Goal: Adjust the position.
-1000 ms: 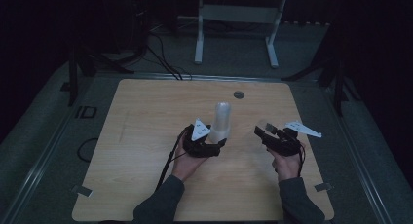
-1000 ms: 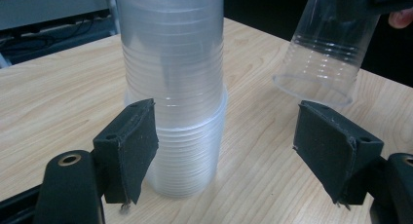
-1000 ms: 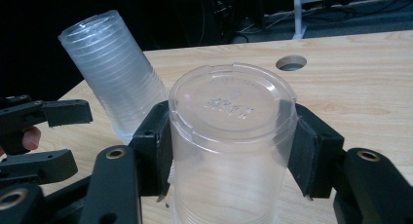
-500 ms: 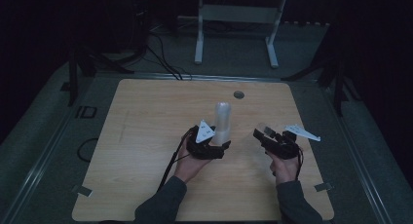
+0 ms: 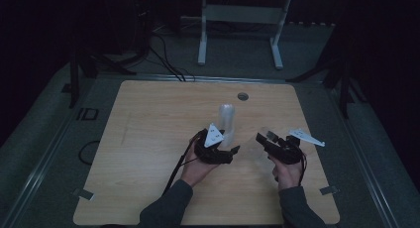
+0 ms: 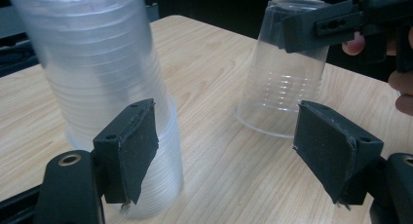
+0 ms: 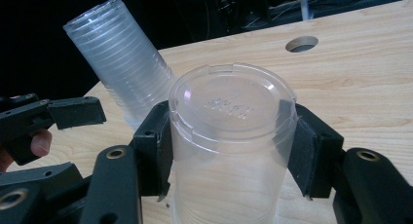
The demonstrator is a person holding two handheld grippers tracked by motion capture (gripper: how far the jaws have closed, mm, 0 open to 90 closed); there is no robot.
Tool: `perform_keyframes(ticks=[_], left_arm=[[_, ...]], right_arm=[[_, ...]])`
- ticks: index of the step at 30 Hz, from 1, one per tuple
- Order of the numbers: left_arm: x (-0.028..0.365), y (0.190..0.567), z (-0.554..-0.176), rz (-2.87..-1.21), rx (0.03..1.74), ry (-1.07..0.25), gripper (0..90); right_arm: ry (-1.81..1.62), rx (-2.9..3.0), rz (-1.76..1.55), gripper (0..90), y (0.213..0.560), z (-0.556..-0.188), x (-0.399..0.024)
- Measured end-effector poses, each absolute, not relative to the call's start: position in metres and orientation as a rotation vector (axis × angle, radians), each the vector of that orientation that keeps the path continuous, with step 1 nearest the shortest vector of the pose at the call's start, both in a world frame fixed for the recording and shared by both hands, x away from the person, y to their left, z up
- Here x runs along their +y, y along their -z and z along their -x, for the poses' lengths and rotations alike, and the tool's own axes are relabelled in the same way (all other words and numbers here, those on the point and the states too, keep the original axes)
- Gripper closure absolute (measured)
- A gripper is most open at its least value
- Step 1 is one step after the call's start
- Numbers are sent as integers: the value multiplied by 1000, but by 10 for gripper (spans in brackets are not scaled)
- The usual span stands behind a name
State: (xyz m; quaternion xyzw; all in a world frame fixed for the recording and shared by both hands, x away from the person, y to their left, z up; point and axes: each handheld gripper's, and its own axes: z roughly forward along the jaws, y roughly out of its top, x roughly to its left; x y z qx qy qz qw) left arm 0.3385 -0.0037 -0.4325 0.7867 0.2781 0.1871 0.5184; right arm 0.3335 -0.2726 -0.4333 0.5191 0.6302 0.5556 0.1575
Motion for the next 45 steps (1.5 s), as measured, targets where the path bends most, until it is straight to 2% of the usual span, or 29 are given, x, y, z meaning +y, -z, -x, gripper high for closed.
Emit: perform_keyframes(ticks=[13, 45], left_arm=[[-17, 433, -335, -1905, 608, -466, 236], [-44, 445, -339, -1912, 606, -430, 233]], right_arm=[[-1605, 1801, -1503, 419, 438, -333, -272], [-1704, 1787, -1551, 422, 441, -330, -274]])
